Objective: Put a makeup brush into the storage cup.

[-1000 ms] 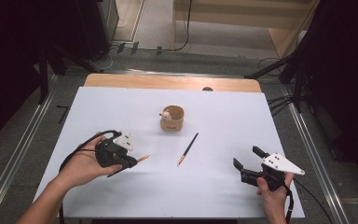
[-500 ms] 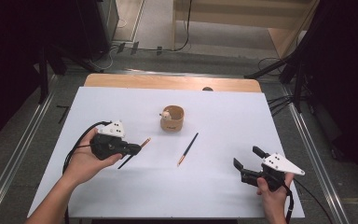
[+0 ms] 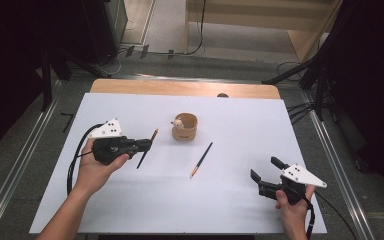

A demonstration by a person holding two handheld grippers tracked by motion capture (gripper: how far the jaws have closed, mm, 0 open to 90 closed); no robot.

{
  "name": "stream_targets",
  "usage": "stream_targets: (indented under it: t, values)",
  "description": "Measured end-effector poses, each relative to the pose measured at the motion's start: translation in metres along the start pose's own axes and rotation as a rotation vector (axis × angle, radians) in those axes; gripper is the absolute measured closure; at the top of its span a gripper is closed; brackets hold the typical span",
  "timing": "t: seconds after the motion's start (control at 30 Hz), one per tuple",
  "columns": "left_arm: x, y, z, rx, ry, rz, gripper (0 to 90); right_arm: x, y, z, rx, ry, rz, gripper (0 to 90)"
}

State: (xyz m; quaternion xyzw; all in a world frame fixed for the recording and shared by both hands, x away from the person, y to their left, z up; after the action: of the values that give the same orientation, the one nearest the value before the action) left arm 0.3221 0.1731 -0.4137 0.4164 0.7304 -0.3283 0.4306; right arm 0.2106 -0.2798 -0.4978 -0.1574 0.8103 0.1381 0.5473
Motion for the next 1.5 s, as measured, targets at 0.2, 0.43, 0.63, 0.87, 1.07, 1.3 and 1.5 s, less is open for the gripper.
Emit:
stream_targets:
  t: [0.2,0.43,0.63,0.87,1.07,1.3,1.5]
  values:
    - [-0.005,0.002,0.001,-0.017,-0.102,-0.013,84.5,0.0,0.0,0.0,-0.002,-0.007,0.003,14.7]
    - [-0.01,0.004,0.006,-0.039,-0.183,-0.024,84.5,0.0,-0.001,-0.001,-0.003,-0.028,0.006,14.6]
    - [-0.013,0.007,0.013,-0.06,-0.229,-0.034,84.5,0.0,-0.002,-0.002,0.001,-0.031,0.014,14.6]
    - [-0.018,0.013,0.022,-0.069,-0.289,-0.04,84.5,0.001,-0.002,-0.002,0.003,-0.028,0.014,14.6]
    - [-0.025,0.016,0.033,-0.084,-0.335,-0.031,84.5,0.001,-0.003,-0.001,0.002,-0.028,0.009,14.6]
    - [-0.035,0.019,0.045,-0.104,-0.366,-0.024,84.4,0.002,-0.003,-0.001,0.003,-0.026,0.013,14.6]
    - [-0.041,0.022,0.055,-0.108,-0.385,-0.019,84.4,0.002,-0.004,-0.001,0.004,-0.026,0.01,14.7]
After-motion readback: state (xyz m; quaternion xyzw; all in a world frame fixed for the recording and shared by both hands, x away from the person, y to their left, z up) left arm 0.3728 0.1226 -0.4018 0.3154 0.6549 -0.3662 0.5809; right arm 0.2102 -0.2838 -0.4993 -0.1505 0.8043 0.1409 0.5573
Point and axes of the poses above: each handheld gripper's, and its own axes: z roughly forward along the jaws, x roughly out of its underside, y roughly to its left, the point moved 2 cm from there along z, roughly forward along the jaws, and after that the axes turned 3 degrees about -y, right-handed, at the moved point
